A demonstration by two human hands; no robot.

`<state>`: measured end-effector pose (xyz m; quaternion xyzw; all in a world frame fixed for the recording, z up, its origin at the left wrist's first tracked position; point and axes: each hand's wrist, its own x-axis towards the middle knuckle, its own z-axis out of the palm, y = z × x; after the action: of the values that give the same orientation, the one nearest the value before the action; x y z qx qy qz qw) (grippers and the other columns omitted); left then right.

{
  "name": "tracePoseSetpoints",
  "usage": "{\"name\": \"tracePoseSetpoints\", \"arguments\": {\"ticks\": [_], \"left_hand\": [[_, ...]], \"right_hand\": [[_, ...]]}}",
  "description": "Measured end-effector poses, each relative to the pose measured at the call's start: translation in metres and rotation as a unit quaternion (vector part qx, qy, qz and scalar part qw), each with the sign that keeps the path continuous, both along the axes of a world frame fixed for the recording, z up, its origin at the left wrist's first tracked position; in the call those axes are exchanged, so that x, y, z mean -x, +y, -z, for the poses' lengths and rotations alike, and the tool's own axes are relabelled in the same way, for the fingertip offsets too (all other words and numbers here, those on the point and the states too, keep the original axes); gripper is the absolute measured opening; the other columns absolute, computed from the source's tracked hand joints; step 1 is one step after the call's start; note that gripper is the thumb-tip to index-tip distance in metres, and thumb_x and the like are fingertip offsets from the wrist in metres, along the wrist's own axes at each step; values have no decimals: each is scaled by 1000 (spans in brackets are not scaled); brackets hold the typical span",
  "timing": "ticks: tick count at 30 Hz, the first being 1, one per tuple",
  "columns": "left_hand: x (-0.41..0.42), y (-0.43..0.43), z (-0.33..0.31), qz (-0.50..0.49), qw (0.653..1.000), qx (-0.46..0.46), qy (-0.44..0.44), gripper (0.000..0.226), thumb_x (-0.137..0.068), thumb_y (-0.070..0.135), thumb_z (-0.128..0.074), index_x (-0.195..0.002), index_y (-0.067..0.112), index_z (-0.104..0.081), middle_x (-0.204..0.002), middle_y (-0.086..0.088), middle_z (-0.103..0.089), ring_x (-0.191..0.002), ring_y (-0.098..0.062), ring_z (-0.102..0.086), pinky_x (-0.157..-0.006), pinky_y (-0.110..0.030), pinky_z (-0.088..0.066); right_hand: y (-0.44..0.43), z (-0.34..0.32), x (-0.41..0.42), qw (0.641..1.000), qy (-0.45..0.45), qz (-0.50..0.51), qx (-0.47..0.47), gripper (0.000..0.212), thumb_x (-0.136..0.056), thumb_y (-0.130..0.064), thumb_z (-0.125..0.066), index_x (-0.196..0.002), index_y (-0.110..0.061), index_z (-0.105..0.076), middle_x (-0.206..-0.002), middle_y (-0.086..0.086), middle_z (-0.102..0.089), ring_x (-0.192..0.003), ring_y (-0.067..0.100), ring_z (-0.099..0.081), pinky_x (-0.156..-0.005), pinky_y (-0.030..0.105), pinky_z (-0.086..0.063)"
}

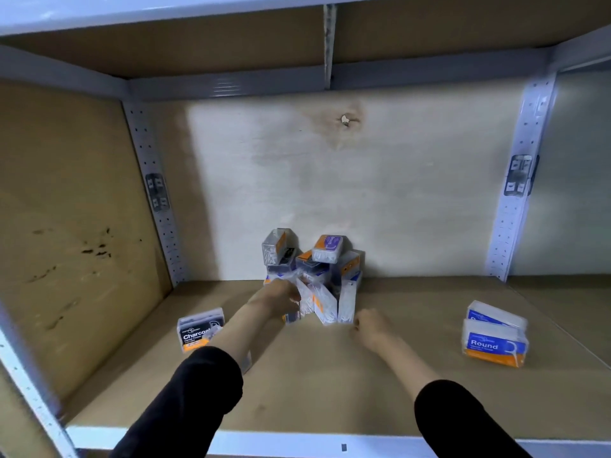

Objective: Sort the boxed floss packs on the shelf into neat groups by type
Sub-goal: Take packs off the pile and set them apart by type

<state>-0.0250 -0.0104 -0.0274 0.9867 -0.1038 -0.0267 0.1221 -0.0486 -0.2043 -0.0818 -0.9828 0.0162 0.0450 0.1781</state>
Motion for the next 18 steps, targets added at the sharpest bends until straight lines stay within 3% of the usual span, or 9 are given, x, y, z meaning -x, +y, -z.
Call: {"name": "tracePoseSetpoints", "arguments": {"ticks": [1,2,4,6,9,13,16,18], "left_hand": [[-1,2,-2,-1,1000,0,-5,35,-87,14,-56,-121,11,-62,-131,-5,-60,-120,-20,-55,-99,-26,-43],[-1,5,-4,-4,1000,0,-11,34,-88,13,-55,-120,9,-63,-129,-6,-61,-119,-22,-56,-98,-26,-43],[-6,10,-7,-13,1000,-1,-29,32,-88,13,-55,-119,9,-64,-127,-8,-62,-117,-23,-58,-97,-26,-44],[-13,14,-9,-27,999,-6,-46,32,-88,13,-55,-119,12,-64,-128,-7,-61,-117,-25,-57,-100,-29,-45],[-24,17,-12,-31,998,-24,-55,33,-89,12,-53,-120,15,-63,-130,-7,-59,-118,-25,-57,-102,-31,-45],[-43,19,-7,-14,996,-65,-60,37,-91,12,-50,-127,19,-57,-137,-5,-51,-123,-23,-53,-104,-29,-42],[-57,20,0,8,992,-108,-60,39,-93,10,-47,-129,19,-54,-139,-4,-49,-125,-24,-51,-103,-30,-42],[-64,21,4,37,988,-141,-43,39,-93,10,-47,-131,18,-52,-140,-3,-48,-126,-24,-50,-104,-32,-41]], "right_hand": [[2,-1,-2,1000,-1,4,4,28,-88,-9,-43,-61,-13,-42,-84,12,-53,-82,26,-48,-69,25,-33],[3,-1,-5,1000,-2,4,-2,24,-88,-9,-43,-65,-13,-45,-89,13,-54,-87,29,-53,-70,24,-33],[4,-4,-11,1000,-18,-7,-2,17,-90,-11,-45,-95,-7,-60,-114,16,-59,-105,31,-58,-74,28,-40],[6,-8,-18,999,-43,-13,-2,28,-89,-13,-48,-112,-3,-60,-121,17,-59,-111,32,-58,-80,30,-45],[11,-17,-30,997,-74,-28,-5,24,-87,-10,-49,-104,1,-62,-115,19,-63,-106,33,-59,-70,29,-41],[14,-30,-55,991,-129,-29,-13,16,-83,-5,-46,-70,-7,-54,-104,20,-66,-97,36,-61,-57,28,-33],[15,-41,-74,986,-162,-30,-27,16,-84,-4,-48,-71,-5,-57,-104,22,-66,-96,35,-61,-62,30,-36],[18,-47,-89,981,-189,-28,-19,17,-86,-7,-49,-93,-1,-64,-111,19,-64,-102,32,-60,-71,30,-43]]}}
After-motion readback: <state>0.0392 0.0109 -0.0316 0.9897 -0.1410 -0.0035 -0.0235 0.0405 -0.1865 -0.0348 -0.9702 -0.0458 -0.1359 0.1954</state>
